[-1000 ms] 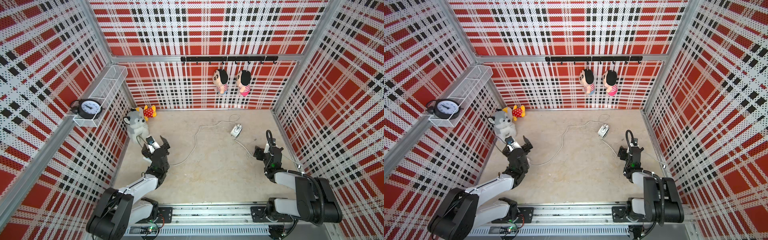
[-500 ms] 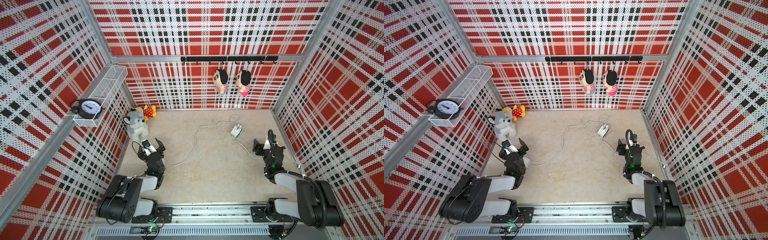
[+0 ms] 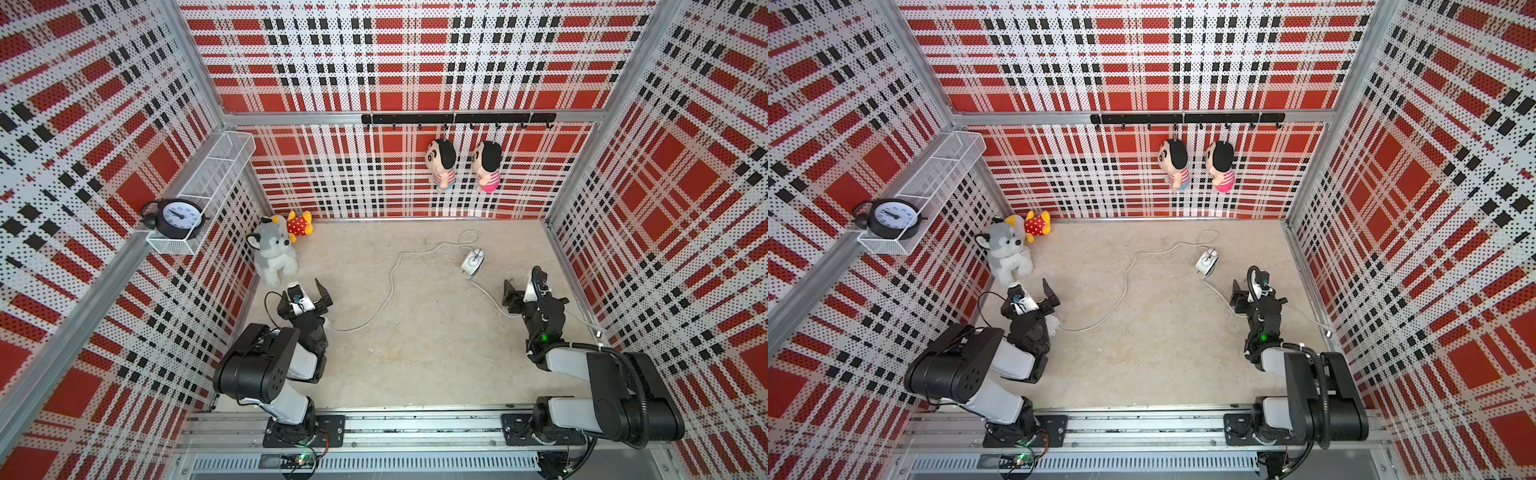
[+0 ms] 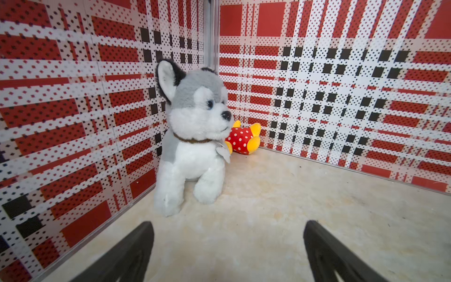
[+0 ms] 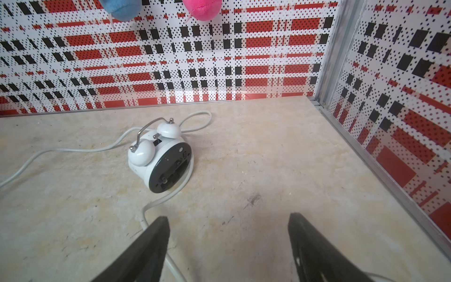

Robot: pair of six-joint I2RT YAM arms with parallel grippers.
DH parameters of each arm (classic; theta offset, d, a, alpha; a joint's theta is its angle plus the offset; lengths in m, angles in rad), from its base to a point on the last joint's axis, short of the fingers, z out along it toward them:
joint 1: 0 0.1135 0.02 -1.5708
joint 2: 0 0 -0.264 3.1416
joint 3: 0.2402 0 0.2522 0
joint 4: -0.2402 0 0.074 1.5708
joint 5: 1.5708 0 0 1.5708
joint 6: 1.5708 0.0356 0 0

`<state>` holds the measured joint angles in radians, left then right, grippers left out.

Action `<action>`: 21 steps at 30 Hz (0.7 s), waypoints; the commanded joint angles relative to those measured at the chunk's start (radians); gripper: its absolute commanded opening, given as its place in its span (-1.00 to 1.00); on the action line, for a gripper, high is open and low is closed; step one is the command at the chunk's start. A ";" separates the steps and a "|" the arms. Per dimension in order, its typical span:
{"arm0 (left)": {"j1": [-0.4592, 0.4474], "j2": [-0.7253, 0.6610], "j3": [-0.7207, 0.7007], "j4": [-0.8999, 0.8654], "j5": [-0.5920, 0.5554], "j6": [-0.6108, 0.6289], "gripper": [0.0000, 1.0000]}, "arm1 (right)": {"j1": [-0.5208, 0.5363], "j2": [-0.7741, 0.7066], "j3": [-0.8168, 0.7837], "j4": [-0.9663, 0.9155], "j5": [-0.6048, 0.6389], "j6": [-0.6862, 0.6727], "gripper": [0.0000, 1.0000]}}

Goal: Unwrap the cord wrapped around the power strip
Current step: Reset both arms

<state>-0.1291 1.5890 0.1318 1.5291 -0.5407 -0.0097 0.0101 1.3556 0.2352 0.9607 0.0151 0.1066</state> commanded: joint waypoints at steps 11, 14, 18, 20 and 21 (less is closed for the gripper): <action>0.019 0.004 0.037 -0.012 0.039 0.001 0.96 | -0.006 0.201 -0.028 0.325 -0.002 -0.045 0.75; 0.020 0.005 0.040 -0.015 0.040 0.002 0.96 | 0.000 0.218 -0.030 0.363 0.020 -0.049 0.78; 0.059 0.004 0.080 -0.103 0.124 -0.024 0.97 | 0.001 0.220 -0.028 0.362 0.028 -0.048 0.80; 0.068 0.001 0.082 -0.113 0.144 -0.031 0.96 | 0.001 0.221 -0.028 0.361 0.036 -0.044 0.83; 0.068 -0.003 0.079 -0.112 0.144 -0.031 0.96 | 0.001 0.222 -0.026 0.366 0.041 -0.039 0.87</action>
<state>-0.0750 1.5906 0.2005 1.4582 -0.4454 -0.0250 0.0048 1.5726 0.2058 1.2709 0.0303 0.0719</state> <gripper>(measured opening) 0.983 0.926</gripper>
